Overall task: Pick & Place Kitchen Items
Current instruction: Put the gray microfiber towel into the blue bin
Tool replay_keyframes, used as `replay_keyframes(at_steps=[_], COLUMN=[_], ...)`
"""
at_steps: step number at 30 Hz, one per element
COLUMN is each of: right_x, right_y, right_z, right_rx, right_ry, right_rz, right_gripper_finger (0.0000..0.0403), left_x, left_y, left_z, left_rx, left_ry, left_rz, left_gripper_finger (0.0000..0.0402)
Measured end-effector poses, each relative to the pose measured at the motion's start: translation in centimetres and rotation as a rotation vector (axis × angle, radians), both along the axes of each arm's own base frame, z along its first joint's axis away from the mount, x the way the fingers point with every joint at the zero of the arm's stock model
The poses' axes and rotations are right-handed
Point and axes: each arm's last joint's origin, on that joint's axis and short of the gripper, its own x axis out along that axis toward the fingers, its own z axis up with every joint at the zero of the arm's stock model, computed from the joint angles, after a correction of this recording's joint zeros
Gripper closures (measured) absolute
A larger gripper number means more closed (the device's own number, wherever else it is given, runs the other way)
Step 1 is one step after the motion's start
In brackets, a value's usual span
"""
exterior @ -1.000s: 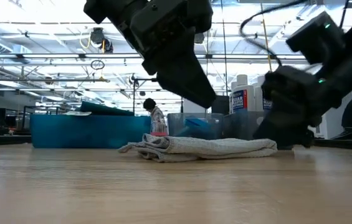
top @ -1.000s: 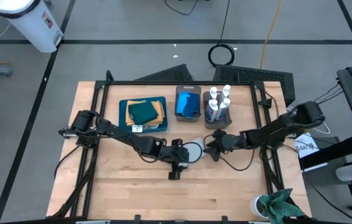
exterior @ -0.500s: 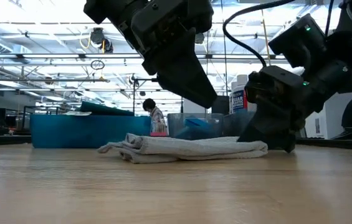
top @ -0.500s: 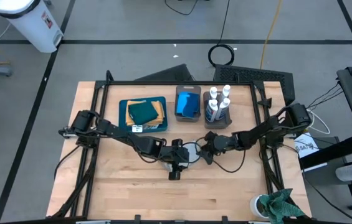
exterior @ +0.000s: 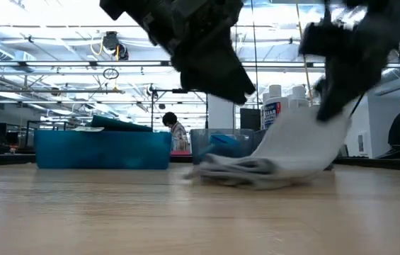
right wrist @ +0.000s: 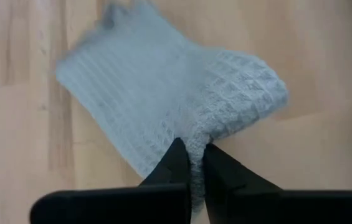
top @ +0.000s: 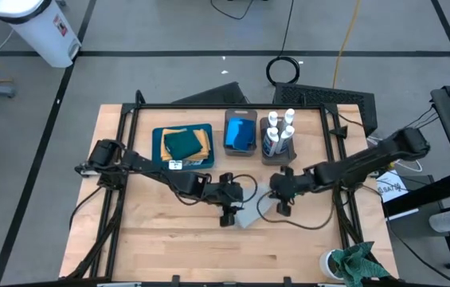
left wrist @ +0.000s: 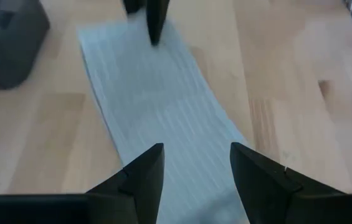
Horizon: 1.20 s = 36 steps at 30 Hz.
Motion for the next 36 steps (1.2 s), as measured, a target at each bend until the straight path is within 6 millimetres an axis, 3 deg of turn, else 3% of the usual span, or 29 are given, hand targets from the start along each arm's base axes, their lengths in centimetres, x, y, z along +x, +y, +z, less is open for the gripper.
replay_keyframes(at_steps=[4, 7, 13, 16, 24, 36], right_x=[-0.2, 0.0, 1.1, 1.9, 2.7, 3.0], right_y=[1.5, 2.6, 4.6, 5.7, 6.0, 6.2], right_z=[5.2, 7.4, 8.4, 8.4, 9.9, 10.9], right_rx=[-0.166, -0.229, -0.342, -0.382, -0.457, -0.475], right_ry=[0.036, 0.054, 0.122, 0.121, 0.079, 0.023], right_rz=[0.070, 0.148, 0.377, 0.451, 0.428, 0.423], right_gripper_finger=[0.0401, 0.0402, 0.0402, 0.0402, 0.0402, 0.0403], left_x=[0.5, 1.4, 2.7, 3.0, 2.9, 2.8], left_y=[0.6, 1.1, 2.1, 2.3, 2.4, 3.4], left_z=[1.7, 3.9, 9.0, 10.4, 10.4, 9.9], left_rx=[-0.029, -0.050, -0.003, 0.014, 0.021, 0.048], left_ry=[-0.044, -0.094, -0.147, -0.189, -0.179, -0.127], left_rz=[0.021, -0.037, -0.153, -0.225, -0.319, -0.251], left_gripper_finger=[0.0215, 0.0215, 0.0202, 0.0192, 0.0177, 0.0176])
